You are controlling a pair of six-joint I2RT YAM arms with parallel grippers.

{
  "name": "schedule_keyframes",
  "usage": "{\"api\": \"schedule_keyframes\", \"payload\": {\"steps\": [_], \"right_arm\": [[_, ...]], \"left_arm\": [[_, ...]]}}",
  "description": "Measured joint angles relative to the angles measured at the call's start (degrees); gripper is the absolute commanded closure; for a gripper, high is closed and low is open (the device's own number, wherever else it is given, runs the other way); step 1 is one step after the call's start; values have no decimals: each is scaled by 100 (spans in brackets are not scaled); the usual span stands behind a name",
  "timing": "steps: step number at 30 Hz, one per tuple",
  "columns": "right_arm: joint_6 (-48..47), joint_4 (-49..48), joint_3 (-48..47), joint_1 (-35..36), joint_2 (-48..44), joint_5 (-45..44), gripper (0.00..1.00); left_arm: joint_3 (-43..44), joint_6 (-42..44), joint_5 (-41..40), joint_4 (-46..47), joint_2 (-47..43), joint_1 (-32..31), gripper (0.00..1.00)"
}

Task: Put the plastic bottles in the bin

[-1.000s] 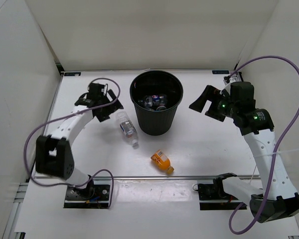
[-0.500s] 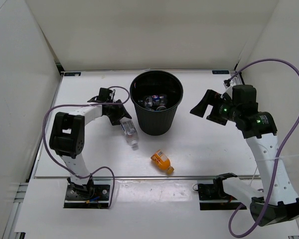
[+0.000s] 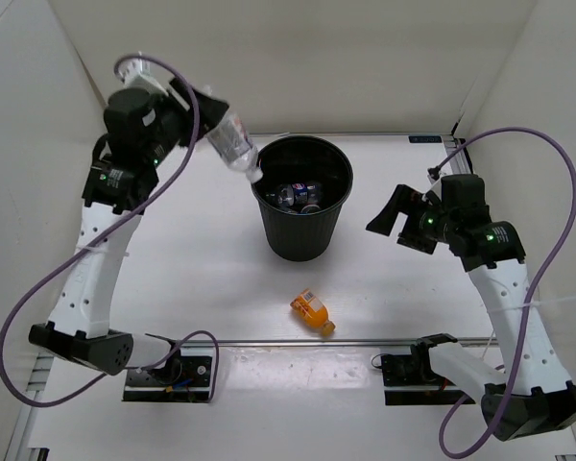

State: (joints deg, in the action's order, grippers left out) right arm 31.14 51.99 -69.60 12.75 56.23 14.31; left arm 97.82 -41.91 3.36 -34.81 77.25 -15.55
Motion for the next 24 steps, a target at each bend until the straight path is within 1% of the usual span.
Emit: {"api": "schedule_keyframes", "payload": {"steps": [1,3,5,6,7,9,12,14,16,19,21,24], "right_arm": [[28,-13,103,-2,7,-2,0],[105,-63,293,-4,28,4,0],[157,-105,387,-4,87,17,0],[173,-111,393,-4,127,33,0],[184,-146,393,-4,162,57,0],[170,-251,413,-4,201,116,0],[70,-426,531,-2,192,315,0],[-57,-597,704,26,127,415,0],[-181,-741,970,144,-31,404,0],[-332,-962,1451,527,-363,332,0],[-470,-1202,1869,994,-605,238,0],[-686,-1845,2758,1899,-1147,-11,0]], "left_arm": [[400,39,9,92,81,-109,29],[1176,116,15,155,341,-422,26],[1631,201,26,249,715,-796,22],[1749,243,31,247,920,-942,22],[1847,293,52,223,1132,-1075,17],[2013,461,70,138,1705,-1333,0],[2124,610,-55,-332,2514,-1589,0],[2107,695,-271,-732,2736,-1683,0],[2009,782,-575,-1014,2629,-1733,0],[1847,905,-964,-1169,1989,-1650,0],[1604,960,-1126,-1211,1298,-1432,0],[1115,997,-1412,-1370,142,-872,0]]}}
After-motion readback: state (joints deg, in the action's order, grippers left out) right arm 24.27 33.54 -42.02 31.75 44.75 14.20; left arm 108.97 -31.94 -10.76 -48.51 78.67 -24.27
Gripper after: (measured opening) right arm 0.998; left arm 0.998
